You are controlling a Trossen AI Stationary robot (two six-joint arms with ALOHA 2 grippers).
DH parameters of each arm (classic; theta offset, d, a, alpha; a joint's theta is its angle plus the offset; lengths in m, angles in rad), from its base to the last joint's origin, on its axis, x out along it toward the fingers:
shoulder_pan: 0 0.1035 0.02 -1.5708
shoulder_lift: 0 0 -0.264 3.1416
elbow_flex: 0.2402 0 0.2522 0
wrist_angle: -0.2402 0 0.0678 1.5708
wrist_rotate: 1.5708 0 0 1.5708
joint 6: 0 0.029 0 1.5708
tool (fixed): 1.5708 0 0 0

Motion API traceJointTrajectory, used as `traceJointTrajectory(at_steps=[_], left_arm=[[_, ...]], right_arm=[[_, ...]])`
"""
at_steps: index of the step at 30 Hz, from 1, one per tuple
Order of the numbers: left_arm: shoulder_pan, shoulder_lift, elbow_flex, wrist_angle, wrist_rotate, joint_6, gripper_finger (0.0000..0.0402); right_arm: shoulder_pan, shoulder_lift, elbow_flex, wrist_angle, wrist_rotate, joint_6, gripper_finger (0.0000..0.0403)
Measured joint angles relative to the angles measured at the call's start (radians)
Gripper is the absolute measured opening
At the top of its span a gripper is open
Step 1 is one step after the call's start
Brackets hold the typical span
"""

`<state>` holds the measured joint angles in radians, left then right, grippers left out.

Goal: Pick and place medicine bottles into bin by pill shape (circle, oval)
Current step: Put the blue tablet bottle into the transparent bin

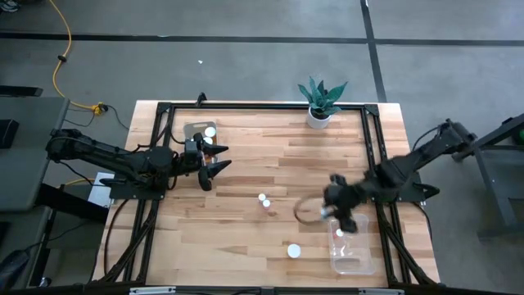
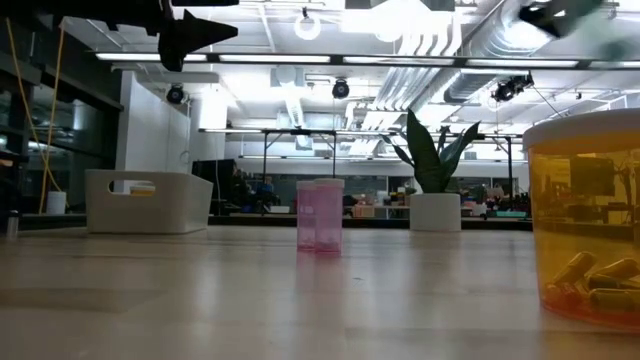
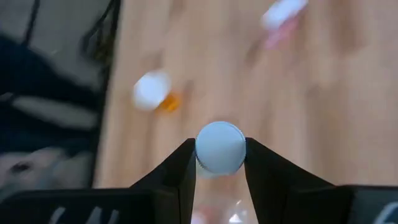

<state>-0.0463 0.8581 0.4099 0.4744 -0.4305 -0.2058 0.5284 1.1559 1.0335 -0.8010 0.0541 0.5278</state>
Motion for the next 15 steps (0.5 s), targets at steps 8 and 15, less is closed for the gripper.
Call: traceJointTrajectory(at_steps=[8, 15], left_arm=[[0.000, 0.000, 0.000, -0.003, 0.000, 0.000, 0.0238], [0.000, 0.000, 0.000, -0.006, -0.018, 0.000, 0.0238]], right_arm=[[0.392, 0.011, -0.049, -0.019, 0.223, 0.570, 0.0103], [0.539, 0.169, -0.095, -0.040, 0.268, 0.830, 0.0103]])
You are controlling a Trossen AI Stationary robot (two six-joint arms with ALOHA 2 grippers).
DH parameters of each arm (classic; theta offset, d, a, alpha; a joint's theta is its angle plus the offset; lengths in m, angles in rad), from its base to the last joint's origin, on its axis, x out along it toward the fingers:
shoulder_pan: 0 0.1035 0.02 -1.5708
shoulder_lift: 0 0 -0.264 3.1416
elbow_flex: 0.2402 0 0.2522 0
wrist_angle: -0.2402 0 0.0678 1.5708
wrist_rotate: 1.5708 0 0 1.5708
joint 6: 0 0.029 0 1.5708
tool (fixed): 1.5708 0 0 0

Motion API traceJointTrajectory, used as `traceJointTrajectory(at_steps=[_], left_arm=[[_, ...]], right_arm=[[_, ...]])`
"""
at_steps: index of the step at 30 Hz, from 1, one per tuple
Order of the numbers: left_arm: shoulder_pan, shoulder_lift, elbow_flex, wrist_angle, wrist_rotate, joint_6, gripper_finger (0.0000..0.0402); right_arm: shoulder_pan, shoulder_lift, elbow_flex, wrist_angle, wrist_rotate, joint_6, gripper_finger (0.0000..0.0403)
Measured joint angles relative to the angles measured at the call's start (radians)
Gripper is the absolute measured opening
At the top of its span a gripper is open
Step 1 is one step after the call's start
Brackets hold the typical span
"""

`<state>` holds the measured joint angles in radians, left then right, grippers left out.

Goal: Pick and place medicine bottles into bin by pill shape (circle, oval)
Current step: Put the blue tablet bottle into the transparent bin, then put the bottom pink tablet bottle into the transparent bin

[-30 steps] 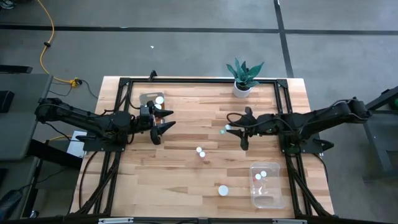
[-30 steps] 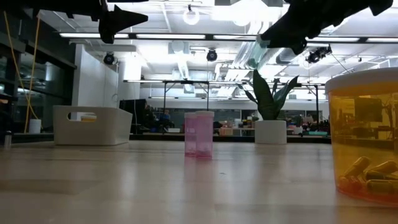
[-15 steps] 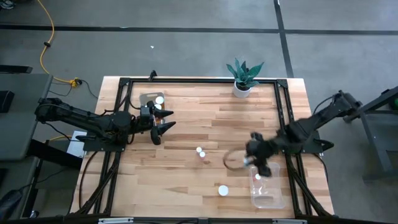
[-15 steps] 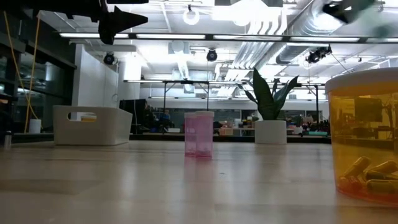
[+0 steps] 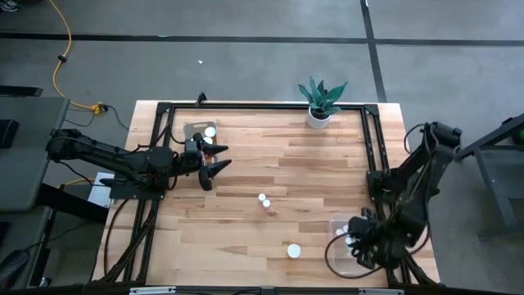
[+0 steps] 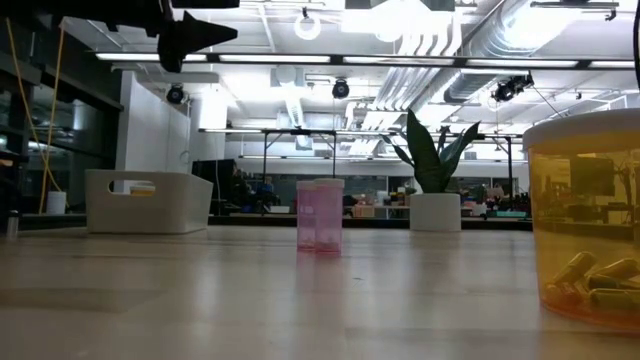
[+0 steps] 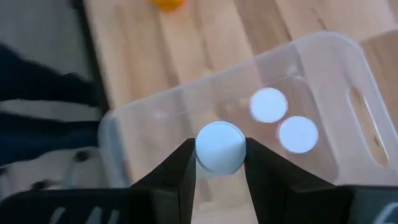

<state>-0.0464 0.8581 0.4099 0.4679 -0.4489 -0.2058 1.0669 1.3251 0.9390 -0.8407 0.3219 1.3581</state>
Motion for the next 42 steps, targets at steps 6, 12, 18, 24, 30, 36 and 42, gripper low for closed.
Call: traceJointTrajectory(at_steps=[6, 12, 18, 24, 30, 36, 42], left_arm=[[0.000, 0.000, 0.000, 0.000, -0.035, 0.000, 0.0238], [0.000, 0.000, 0.000, 0.000, -0.035, 0.000, 0.0238], [0.000, 0.000, 0.000, 0.000, -0.036, 0.000, 0.0238], [0.000, 0.000, 0.000, 0.000, -0.037, 0.000, 0.0238], [0.000, 0.000, 0.000, 0.000, -0.037, 0.000, 0.0238], [0.000, 0.000, 0.000, 0.000, -0.037, 0.000, 0.0238], [0.000, 0.000, 0.000, 0.000, -0.026, 0.000, 0.0238]], right_arm=[[0.003, 0.146, 0.000, 0.006, 0.057, 0.042, 0.0103], [0.003, 0.216, -0.001, 0.015, 0.056, 0.056, 0.0103], [0.003, 0.211, -0.001, 0.015, 0.035, 0.056, 0.0105], [0.000, 0.155, -0.001, 0.017, 0.000, 0.056, 0.0158], [0.000, 0.053, 0.001, -0.039, -0.004, -0.009, 0.0216], [-0.045, -0.110, 0.002, -0.049, 0.135, -0.101, 0.0224], [-0.254, -0.205, 0.001, -0.013, 0.361, -0.318, 0.0224]])
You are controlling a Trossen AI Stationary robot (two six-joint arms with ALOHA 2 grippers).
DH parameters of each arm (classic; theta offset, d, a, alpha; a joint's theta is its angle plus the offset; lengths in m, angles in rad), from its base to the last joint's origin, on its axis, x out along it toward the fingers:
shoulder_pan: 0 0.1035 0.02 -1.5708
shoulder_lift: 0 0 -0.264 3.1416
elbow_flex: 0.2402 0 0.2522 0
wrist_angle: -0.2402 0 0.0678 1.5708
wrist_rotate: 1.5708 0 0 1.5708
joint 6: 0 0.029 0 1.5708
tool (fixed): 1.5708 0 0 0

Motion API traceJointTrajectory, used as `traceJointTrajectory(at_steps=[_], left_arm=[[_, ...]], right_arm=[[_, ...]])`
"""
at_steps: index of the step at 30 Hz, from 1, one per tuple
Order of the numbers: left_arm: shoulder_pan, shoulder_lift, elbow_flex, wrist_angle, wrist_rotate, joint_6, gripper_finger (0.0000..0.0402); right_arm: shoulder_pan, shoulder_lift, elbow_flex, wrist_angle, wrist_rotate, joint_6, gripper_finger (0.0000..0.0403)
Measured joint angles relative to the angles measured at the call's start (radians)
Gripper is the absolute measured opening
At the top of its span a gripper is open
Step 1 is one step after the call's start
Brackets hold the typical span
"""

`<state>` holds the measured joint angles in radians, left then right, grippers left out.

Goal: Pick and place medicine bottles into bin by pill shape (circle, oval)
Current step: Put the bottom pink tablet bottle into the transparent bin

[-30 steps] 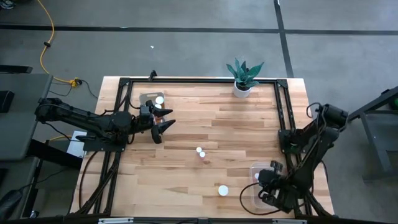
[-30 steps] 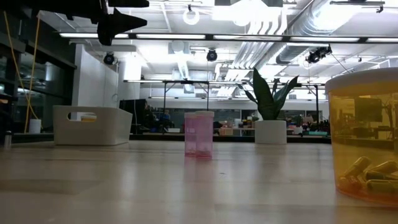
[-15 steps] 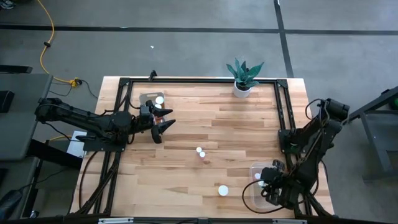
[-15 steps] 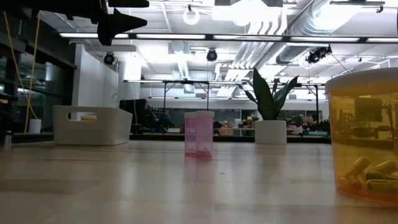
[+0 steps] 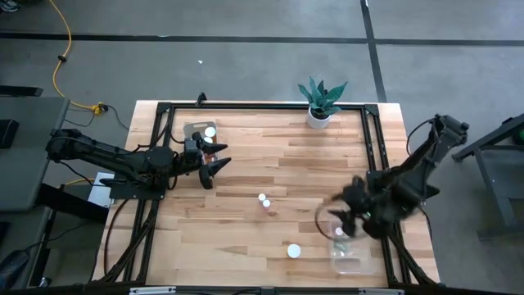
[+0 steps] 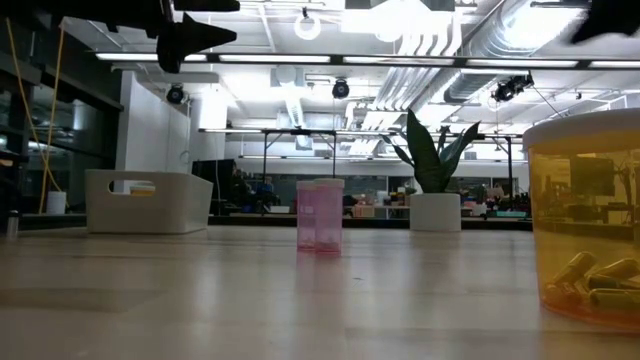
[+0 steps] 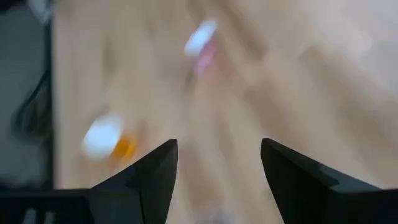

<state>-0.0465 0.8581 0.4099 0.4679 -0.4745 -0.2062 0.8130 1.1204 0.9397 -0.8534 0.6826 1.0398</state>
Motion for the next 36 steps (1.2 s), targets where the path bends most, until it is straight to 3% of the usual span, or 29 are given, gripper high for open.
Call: traceJointTrajectory(at_steps=[4, 8, 10, 16, 24, 36], left_arm=[[0.000, 0.000, 0.000, 0.000, 0.052, -0.006, 0.0238], [0.000, 0.000, 0.000, 0.000, 0.103, -0.036, 0.0238], [0.000, 0.000, 0.000, 0.000, 0.109, -0.037, 0.0238], [0.000, 0.000, 0.000, 0.000, 0.109, -0.037, 0.0238], [0.000, 0.000, 0.000, 0.000, 0.160, -0.011, 0.0238], [0.000, 0.000, 0.000, 0.000, 0.173, 0.001, 0.0238]], right_arm=[[-0.182, -0.015, -0.042, 0.224, 0.050, -0.291, 0.0225], [-0.356, -0.015, -0.152, 0.626, -0.107, -0.579, 0.0225], [-0.437, -0.015, -0.234, 0.833, -0.198, -0.646, 0.0225], [-0.625, -0.015, -0.381, 1.313, -0.325, -0.786, 0.0225], [-0.754, -0.015, -0.343, 1.354, -0.565, -0.877, 0.0225], [-0.759, -0.015, -0.336, 1.351, -0.589, -0.910, 0.0225]])
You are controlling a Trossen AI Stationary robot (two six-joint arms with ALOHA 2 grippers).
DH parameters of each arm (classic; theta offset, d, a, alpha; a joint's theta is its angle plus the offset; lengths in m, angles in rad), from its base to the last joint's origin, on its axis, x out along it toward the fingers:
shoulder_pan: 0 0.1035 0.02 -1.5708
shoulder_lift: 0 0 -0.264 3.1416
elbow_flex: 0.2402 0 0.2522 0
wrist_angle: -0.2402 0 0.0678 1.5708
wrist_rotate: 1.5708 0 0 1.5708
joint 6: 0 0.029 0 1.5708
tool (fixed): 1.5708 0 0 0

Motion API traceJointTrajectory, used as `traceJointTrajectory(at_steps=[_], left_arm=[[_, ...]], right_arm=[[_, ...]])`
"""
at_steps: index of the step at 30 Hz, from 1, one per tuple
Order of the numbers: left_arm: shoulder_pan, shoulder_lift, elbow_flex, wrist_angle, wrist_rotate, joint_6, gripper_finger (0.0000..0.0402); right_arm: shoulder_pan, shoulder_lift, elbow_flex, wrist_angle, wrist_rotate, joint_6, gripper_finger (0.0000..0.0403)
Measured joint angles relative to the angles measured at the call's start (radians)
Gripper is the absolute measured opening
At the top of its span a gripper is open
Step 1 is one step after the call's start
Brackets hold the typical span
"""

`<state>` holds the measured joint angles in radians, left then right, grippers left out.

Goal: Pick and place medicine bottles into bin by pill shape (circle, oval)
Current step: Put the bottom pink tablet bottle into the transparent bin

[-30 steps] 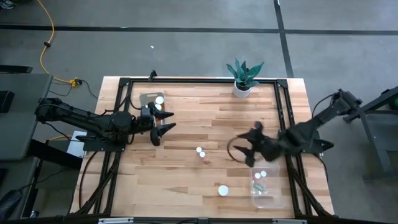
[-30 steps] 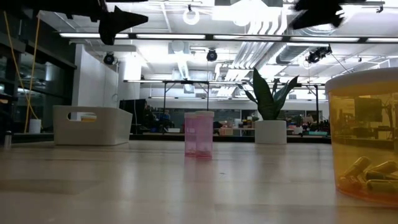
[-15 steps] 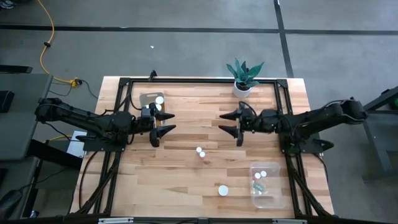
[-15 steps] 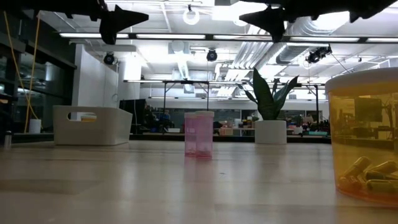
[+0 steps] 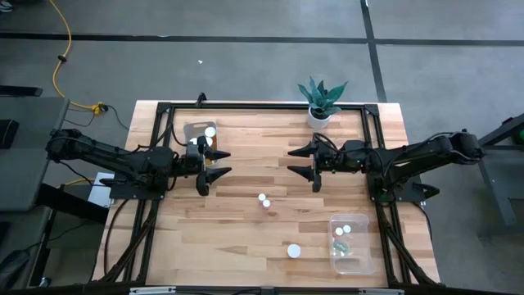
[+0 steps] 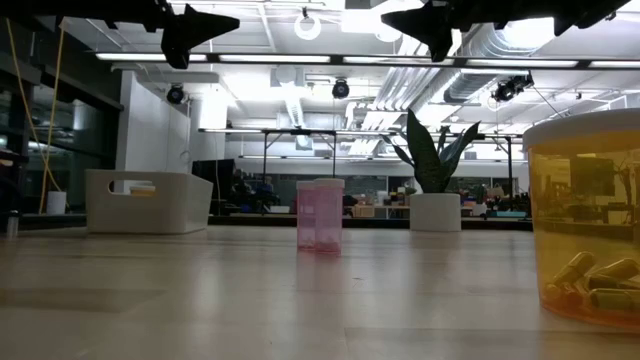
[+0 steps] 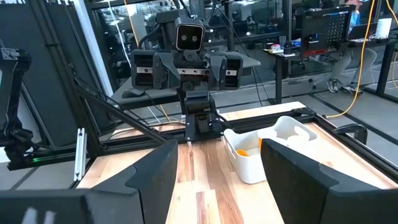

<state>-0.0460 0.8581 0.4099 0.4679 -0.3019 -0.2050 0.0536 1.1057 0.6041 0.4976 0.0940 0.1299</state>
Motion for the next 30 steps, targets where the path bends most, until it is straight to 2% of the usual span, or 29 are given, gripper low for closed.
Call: traceJointTrajectory(at_steps=[8, 13, 15, 22, 26, 30], left_arm=[[0.000, 0.014, 0.005, -0.012, 0.012, -0.001, 0.0238], [0.007, 0.140, 0.106, -0.239, 0.039, 0.017, 0.0238], [0.019, 0.213, 0.146, -0.266, 0.081, 0.057, 0.0238], [0.077, 0.478, 0.256, -0.295, 0.377, 0.198, 0.0238], [0.087, 0.597, 0.301, -0.296, 0.438, 0.275, 0.0238], [0.087, 0.663, 0.325, -0.297, 0.442, 0.286, 0.0238]], right_arm=[[0.000, 0.000, 0.000, 0.000, 0.000, 0.000, 0.0225], [0.000, 0.000, 0.000, 0.000, 0.000, 0.007, 0.0225], [0.000, 0.000, 0.000, 0.000, -0.001, 0.029, 0.0225], [0.000, 0.000, 0.000, -0.026, -0.001, 0.049, 0.0224], [0.000, 0.000, 0.000, -0.036, -0.001, 0.053, 0.0224], [0.000, 0.000, 0.001, -0.060, -0.001, 0.097, 0.0224]])
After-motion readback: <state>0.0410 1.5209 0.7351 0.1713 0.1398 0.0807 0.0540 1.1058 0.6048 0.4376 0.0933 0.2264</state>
